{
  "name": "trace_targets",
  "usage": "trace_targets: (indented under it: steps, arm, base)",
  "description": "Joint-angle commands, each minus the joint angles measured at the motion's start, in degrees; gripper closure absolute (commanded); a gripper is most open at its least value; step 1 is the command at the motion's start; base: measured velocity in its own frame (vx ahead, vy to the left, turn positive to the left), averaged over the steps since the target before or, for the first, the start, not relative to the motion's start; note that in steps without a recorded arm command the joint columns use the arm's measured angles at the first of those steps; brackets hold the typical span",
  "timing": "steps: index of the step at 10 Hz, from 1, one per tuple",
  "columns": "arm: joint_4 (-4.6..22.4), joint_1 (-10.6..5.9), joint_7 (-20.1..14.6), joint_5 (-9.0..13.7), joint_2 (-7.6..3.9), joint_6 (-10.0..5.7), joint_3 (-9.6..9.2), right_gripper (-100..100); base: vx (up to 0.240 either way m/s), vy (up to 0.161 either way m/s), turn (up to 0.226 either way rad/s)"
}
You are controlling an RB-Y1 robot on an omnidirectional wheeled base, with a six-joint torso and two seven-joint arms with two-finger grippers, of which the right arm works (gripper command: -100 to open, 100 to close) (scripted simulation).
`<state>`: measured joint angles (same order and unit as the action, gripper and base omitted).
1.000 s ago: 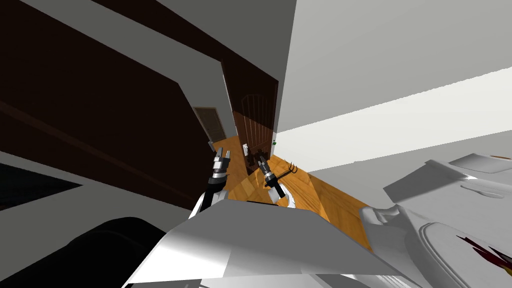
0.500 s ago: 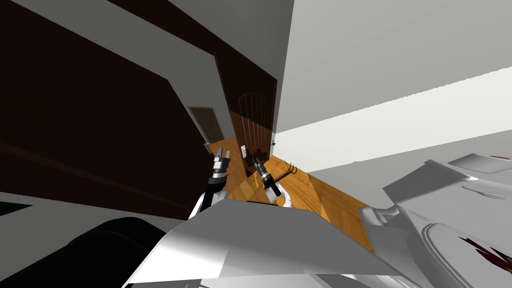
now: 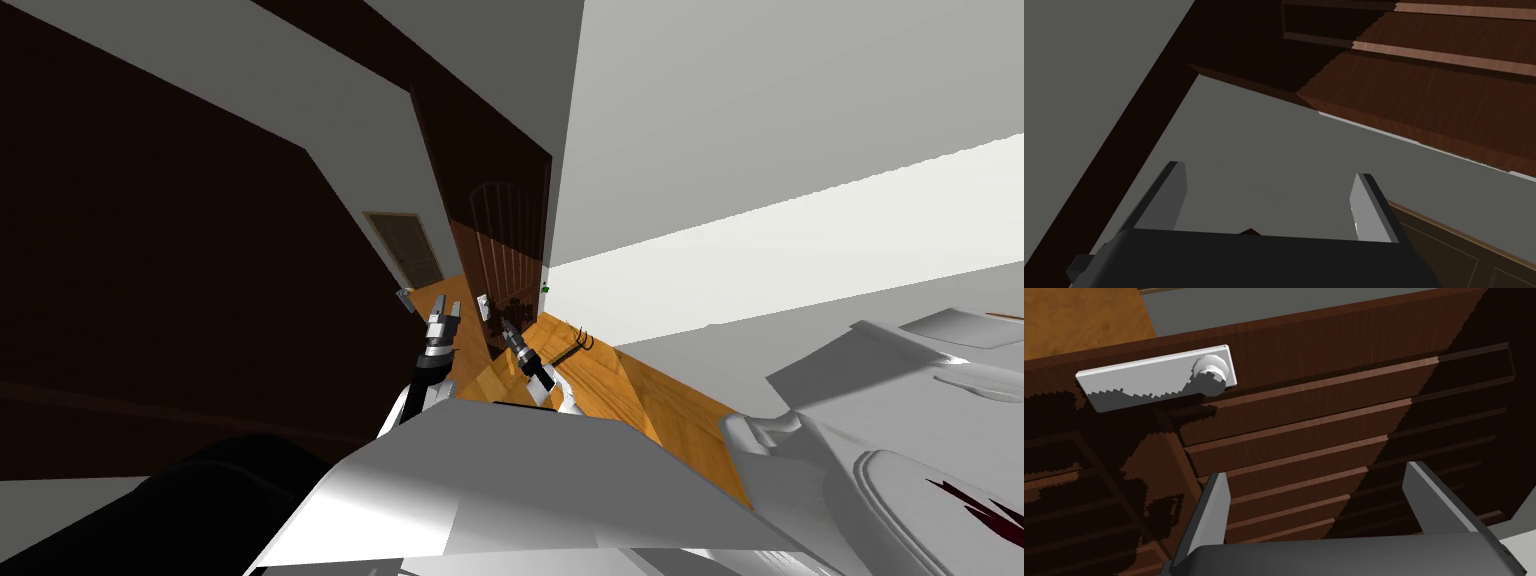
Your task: Push the door open
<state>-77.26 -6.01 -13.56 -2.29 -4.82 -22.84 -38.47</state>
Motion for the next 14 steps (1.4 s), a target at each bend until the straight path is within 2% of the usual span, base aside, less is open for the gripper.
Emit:
trace_targets:
  steps: [1,3,6,8,13,14]
  arm:
    - [1.84,-1.49,-0.54,0.08,-0.2,0.49,-1.92,-100]
    - [2.73,-2.14,-0.72,0.11,-0.18,0.61,-2.61,-100]
    - [6.66,-4.99,-1.51,0.22,0.03,1.16,-5.65,-100]
    - [8.03,-5.99,-1.79,0.26,0.12,1.35,-6.71,-100]
    - [13.71,-10.11,-2.93,0.43,0.66,2.15,-11.09,-100]
    - [13.33,-9.74,-2.85,0.43,0.63,1.88,-10.53,-100]
  base:
    - [0.15,0.014,-0.069]
    - [0.087,0.02,-0.038]
    - [0.131,0.022,-0.061]
    - [0.118,0.047,-0.051]
    - [0.182,0.043,-0.059]
    - [0.007,0.018,-0.049]
